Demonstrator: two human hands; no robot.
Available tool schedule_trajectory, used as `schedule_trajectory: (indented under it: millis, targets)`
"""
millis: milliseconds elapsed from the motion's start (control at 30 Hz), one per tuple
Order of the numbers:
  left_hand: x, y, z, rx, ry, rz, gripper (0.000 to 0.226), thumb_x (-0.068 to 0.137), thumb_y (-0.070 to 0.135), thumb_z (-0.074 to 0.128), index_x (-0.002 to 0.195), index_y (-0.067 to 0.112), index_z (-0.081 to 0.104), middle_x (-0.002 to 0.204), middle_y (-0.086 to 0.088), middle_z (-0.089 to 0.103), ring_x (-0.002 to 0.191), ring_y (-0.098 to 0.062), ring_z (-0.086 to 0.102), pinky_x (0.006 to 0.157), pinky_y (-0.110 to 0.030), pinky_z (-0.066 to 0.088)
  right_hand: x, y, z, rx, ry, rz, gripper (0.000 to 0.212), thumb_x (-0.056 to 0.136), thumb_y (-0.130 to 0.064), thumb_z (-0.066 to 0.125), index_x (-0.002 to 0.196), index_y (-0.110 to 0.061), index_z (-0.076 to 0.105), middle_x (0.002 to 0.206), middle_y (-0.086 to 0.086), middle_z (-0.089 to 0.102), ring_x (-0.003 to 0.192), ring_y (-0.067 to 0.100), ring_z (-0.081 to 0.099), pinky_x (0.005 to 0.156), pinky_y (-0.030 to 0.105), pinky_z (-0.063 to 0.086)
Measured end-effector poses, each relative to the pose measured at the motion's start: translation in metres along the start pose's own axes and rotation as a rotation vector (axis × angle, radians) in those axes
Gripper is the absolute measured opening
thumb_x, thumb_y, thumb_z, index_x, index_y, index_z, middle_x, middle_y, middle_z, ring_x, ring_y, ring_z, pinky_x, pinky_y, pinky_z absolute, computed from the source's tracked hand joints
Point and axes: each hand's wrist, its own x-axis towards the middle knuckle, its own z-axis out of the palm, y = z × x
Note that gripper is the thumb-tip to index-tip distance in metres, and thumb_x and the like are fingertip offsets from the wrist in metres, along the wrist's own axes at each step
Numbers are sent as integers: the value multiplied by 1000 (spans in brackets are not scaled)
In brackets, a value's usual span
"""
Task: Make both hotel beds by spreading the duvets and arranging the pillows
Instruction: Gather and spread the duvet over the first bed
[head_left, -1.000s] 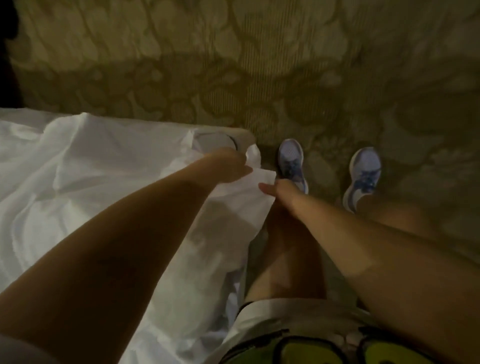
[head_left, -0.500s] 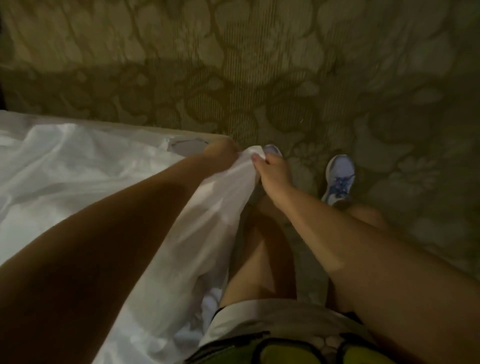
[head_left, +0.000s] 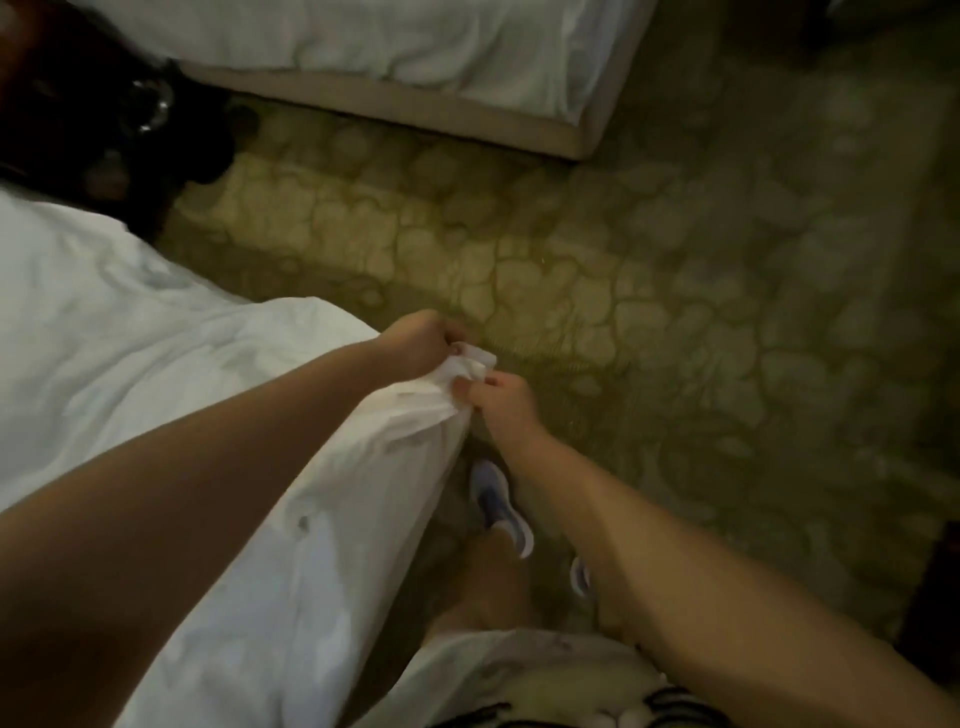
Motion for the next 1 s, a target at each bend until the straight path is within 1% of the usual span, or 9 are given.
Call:
schedule_trajectory:
  millis: [67, 167, 300, 400, 500, 633, 733, 867, 1000]
  targets:
    - [-30, -1, -17, -16, 42, 19, 18, 92, 10, 55, 101, 3, 69, 101, -10, 66, 91, -23, 56, 73, -22, 33, -20, -16, 17, -37, 4, -90, 17, 89, -12, 62, 73, -19, 63, 75, -3, 58, 79, 16, 54, 73, 33, 44]
    - [-72, -4, -35, -24, 83, 51, 14, 91, 13, 58, 96, 7, 70, 93, -5, 63, 84, -14, 52, 74, -23, 36, -55, -33, 37, -113, -7, -259, 17, 91, -23, 60, 105, -22, 70, 93, -11, 65, 97, 14, 61, 88, 31, 50]
    - [-125, -22, -57, -32, 194, 61, 20, 90, 5, 52, 101, 9, 69, 99, -5, 64, 89, -16, 54, 74, -22, 34, -94, -40, 66, -265, 0, -395, 30, 73, -51, 64, 87, -25, 69, 95, 7, 66, 89, 27, 64, 80, 52, 53]
    - [-166, -37, -69, -60, 270, 108, 25, 89, 0, 50, 105, 7, 68, 105, -9, 64, 92, -19, 53, 75, -23, 35, -126, -44, 84, -320, -12, -469, 9, 79, -28, 69, 79, -19, 69, 89, 10, 69, 86, 31, 65, 78, 49, 55]
    - [-213, -51, -66, -101, 376, 149, 22, 89, 2, 51, 100, 8, 69, 104, -7, 64, 98, -21, 56, 80, -24, 39, -161, -44, 101, -284, 0, -524, 6, 86, -10, 66, 82, -7, 70, 85, 21, 67, 74, 22, 56, 67, 32, 46]
    - [-270, -77, -52, -123, 474, 185, 19, 87, 10, 55, 76, 24, 62, 87, 2, 62, 89, -19, 58, 82, -31, 45, -202, -28, 133, -333, -4, -599, 16, 90, -15, 63, 74, -20, 65, 71, 4, 63, 71, 17, 55, 65, 31, 49]
    - [-298, -93, -39, -89, 510, 204, 18, 90, 8, 51, 90, 16, 68, 95, 0, 65, 92, -17, 57, 83, -27, 42, -223, -12, 147, -361, 23, -637, 25, 90, -17, 61, 68, -27, 61, 76, 8, 65, 74, 29, 60, 71, 43, 53]
    - [-319, -101, -23, -52, 542, 215, 26, 95, 10, 45, 112, 15, 64, 109, -2, 63, 98, -16, 55, 85, -26, 39, -244, 2, 162, -343, 64, -666, 34, 90, -14, 61, 57, -15, 54, 59, 3, 51, 60, 19, 47, 60, 33, 42]
    - [-340, -107, -16, -126, 560, 294, 21, 95, 23, 51, 113, 15, 58, 106, 0, 62, 99, -18, 57, 87, -31, 44, -256, 8, 174, -296, 30, -693, 33, 90, -13, 63, 59, -8, 51, 60, 7, 48, 61, 20, 43, 60, 34, 40]
